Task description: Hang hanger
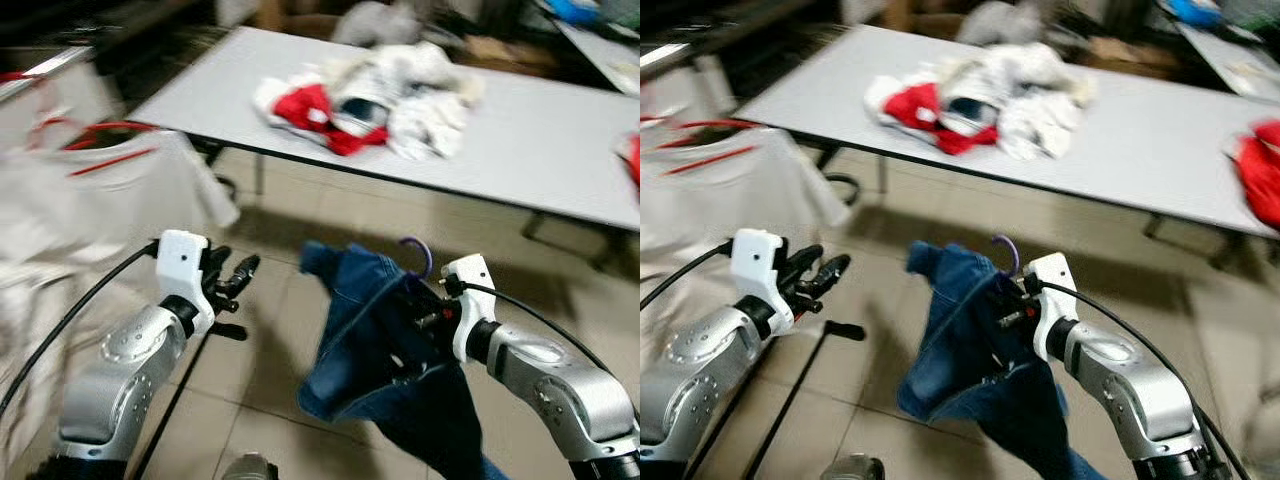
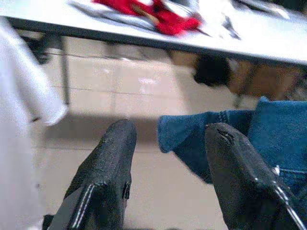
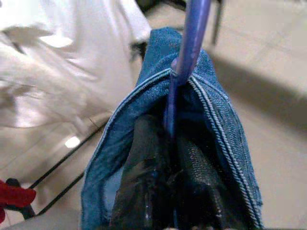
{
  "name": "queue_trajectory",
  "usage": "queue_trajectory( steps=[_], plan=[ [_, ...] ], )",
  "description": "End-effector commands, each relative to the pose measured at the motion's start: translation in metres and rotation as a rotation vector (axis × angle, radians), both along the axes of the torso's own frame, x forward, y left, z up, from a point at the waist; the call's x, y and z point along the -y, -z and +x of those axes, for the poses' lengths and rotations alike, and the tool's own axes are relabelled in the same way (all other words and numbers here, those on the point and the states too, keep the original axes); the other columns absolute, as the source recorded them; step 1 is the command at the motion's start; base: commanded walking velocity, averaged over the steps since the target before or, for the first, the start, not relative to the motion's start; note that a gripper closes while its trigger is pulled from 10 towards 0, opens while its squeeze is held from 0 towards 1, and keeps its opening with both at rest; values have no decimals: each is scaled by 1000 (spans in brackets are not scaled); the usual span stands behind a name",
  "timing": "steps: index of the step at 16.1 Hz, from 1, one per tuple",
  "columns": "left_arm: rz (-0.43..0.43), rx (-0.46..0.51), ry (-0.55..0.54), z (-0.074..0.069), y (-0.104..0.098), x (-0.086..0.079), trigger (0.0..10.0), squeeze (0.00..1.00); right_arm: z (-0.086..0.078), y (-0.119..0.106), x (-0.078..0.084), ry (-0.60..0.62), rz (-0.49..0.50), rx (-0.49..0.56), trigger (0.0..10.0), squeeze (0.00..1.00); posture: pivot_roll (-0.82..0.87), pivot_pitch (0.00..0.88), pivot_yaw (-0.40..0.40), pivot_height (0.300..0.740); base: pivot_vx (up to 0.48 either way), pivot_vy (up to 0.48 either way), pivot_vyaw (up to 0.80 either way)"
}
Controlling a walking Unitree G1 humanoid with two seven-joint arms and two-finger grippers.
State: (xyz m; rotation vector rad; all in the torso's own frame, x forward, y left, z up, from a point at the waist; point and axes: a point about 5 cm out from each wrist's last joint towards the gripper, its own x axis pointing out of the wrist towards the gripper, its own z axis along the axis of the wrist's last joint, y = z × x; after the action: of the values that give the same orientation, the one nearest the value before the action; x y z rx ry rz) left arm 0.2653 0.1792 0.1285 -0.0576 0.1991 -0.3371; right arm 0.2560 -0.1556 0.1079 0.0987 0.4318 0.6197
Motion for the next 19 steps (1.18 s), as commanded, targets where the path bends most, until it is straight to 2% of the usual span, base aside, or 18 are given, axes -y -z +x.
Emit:
queue_trajectory(
  steps=[1,3,4,5,6,7,8,10,12,13,15,19],
  plan=[
    [-8,3,-50,0,3,-2,10000,0,7,-5,1,1,12,69,10000,0,42,0,-68,740,0,0,800],
    [6,-5,-107,-2,9,-4,10000,0,17,-2,6,54,-15,111,10000,0,54,0,-78,740,0,0,800],
    [-6,-13,-145,-4,13,-7,10000,0,22,-2,11,93,-15,120,10000,0,57,0,-79,740,0,0,800],
    [-32,-7,-214,-4,17,-15,10000,0,24,-2,14,76,1,121,10000,0,62,0,-85,740,0,0,800],
    [-20,-9,-229,-3,20,-18,10000,0,25,-1,15,71,-18,136,10000,0,69,0,-93,740,0,0,800],
    [13,-17,-240,-2,23,-21,10000,0,27,1,15,103,7,146,10000,0,71,0,-97,740,0,0,800],
    [24,-35,-224,0,27,-20,10000,0,28,3,15,117,41,139,10000,0,69,0,-96,740,0,0,800],
    [60,-38,-185,1,33,-14,10000,0,30,11,21,170,42,118,10000,0,71,0,-93,740,0,0,800],
    [86,-31,-172,3,33,-10,10000,0,29,15,21,160,25,117,10000,0,64,0,-85,740,0,0,800],
    [84,-27,-155,7,30,-6,10000,0,28,16,19,151,13,119,10000,0,11,0,-45,740,0,-300,800],
    [96,-36,-117,13,35,1,10000,0,26,28,21,190,-10,103,10000,0,7,0,-41,740,0,-377,800],
    [116,-39,-128,8,34,-4,10000,0,30,27,15,181,9,113,10000,0,36,0,-42,740,0,-480,800]
  ],
)
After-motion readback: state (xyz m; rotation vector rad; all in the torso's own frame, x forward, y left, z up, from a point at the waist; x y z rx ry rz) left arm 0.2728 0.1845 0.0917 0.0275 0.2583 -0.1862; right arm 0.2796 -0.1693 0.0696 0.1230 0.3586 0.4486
